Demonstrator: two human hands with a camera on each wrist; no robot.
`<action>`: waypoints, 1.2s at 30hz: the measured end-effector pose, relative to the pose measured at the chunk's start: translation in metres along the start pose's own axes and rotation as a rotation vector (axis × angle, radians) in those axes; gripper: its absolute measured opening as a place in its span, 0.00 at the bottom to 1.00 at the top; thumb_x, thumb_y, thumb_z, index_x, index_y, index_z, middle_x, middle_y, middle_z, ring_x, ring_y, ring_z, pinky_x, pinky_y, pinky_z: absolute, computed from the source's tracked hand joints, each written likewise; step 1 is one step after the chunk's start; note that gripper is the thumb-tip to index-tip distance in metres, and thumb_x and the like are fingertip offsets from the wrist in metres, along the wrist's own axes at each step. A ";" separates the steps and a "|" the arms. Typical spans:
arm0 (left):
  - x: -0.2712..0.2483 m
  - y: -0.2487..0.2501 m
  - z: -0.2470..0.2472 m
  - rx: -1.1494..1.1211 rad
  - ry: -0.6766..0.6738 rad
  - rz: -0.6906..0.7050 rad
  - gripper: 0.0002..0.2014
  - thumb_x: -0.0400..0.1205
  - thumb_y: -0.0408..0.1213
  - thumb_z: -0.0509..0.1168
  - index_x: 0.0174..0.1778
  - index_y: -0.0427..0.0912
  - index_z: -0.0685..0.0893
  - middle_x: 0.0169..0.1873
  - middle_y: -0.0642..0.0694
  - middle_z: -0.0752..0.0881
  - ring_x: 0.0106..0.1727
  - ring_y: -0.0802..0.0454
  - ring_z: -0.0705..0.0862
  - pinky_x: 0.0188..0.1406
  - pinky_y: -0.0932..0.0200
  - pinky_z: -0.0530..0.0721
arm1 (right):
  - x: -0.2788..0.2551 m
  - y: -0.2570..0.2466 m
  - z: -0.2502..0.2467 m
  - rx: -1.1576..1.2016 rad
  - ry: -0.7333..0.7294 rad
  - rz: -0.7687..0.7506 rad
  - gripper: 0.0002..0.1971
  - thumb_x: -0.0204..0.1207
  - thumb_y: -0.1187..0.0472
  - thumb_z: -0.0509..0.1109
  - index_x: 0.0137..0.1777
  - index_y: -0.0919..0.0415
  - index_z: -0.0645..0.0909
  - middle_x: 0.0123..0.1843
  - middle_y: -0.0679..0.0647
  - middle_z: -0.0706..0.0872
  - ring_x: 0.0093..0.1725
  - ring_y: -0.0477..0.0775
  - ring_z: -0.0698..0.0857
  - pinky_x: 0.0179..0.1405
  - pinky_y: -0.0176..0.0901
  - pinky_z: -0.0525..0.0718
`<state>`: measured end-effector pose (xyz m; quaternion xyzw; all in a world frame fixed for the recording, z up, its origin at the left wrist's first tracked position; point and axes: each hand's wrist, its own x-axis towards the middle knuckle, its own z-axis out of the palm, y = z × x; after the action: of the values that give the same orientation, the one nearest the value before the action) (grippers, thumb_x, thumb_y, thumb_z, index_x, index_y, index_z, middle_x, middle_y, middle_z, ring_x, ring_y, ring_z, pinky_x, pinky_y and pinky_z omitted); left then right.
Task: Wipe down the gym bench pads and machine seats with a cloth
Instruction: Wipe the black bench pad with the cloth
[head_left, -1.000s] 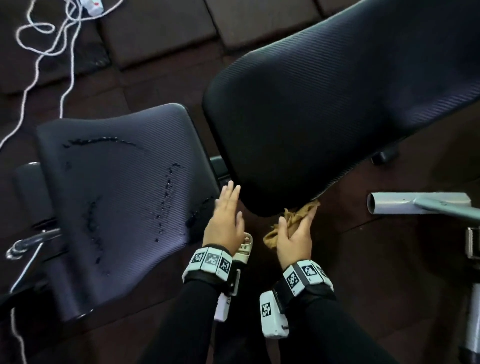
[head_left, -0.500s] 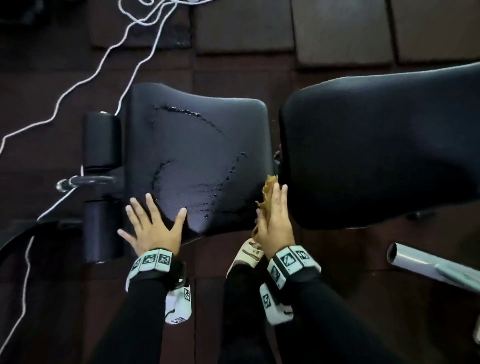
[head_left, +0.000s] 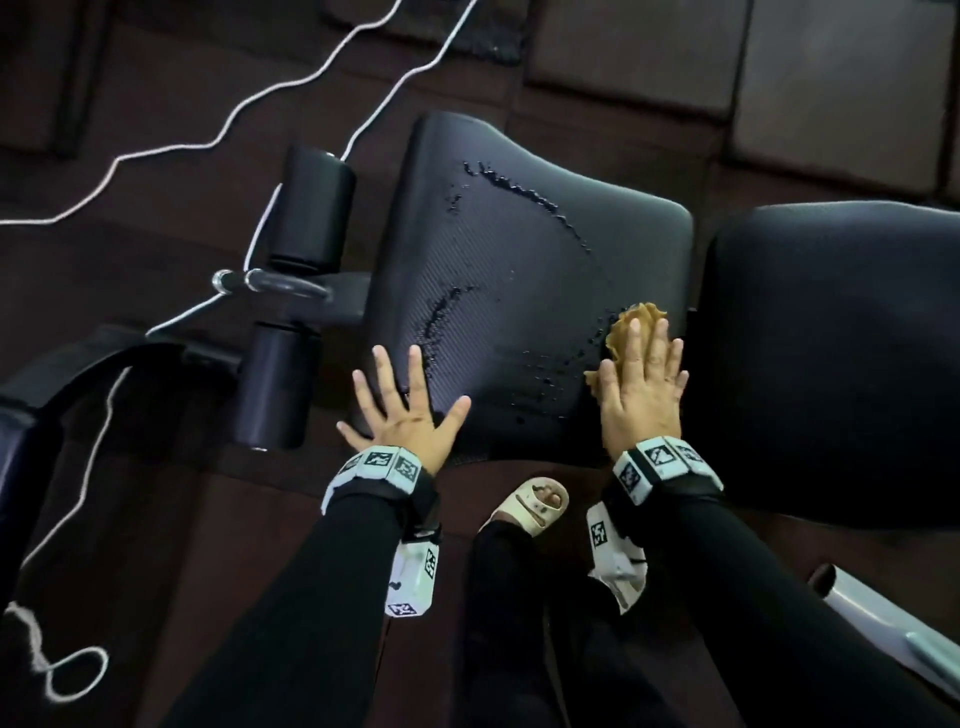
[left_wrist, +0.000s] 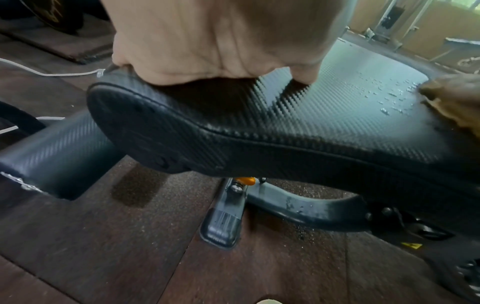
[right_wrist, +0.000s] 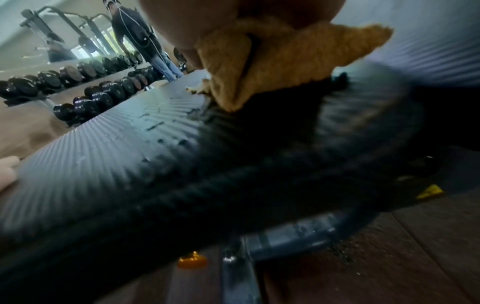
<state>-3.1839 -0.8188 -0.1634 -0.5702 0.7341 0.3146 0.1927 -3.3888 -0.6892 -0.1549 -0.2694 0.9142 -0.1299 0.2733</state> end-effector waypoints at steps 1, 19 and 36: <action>0.000 0.000 -0.001 -0.005 -0.011 -0.001 0.42 0.72 0.76 0.45 0.64 0.76 0.17 0.68 0.65 0.14 0.79 0.48 0.24 0.71 0.22 0.40 | 0.007 -0.009 0.001 -0.014 0.005 0.002 0.30 0.85 0.46 0.47 0.82 0.48 0.39 0.84 0.50 0.34 0.82 0.56 0.34 0.80 0.58 0.36; -0.006 0.007 -0.011 0.009 -0.096 -0.012 0.42 0.74 0.75 0.47 0.65 0.73 0.18 0.68 0.63 0.13 0.78 0.47 0.23 0.72 0.23 0.38 | -0.031 0.044 0.004 -0.049 -0.004 -0.192 0.28 0.85 0.59 0.54 0.82 0.49 0.47 0.83 0.47 0.42 0.83 0.59 0.43 0.81 0.55 0.47; -0.007 0.007 -0.013 -0.003 -0.106 -0.015 0.42 0.73 0.75 0.48 0.65 0.74 0.19 0.72 0.61 0.17 0.78 0.47 0.23 0.73 0.22 0.38 | -0.047 0.029 0.022 -0.243 -0.178 -0.583 0.40 0.77 0.64 0.68 0.81 0.50 0.47 0.83 0.49 0.43 0.81 0.62 0.44 0.78 0.59 0.52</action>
<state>-3.1881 -0.8217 -0.1482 -0.5584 0.7180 0.3439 0.2331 -3.3557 -0.6407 -0.1638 -0.5607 0.7799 -0.0687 0.2695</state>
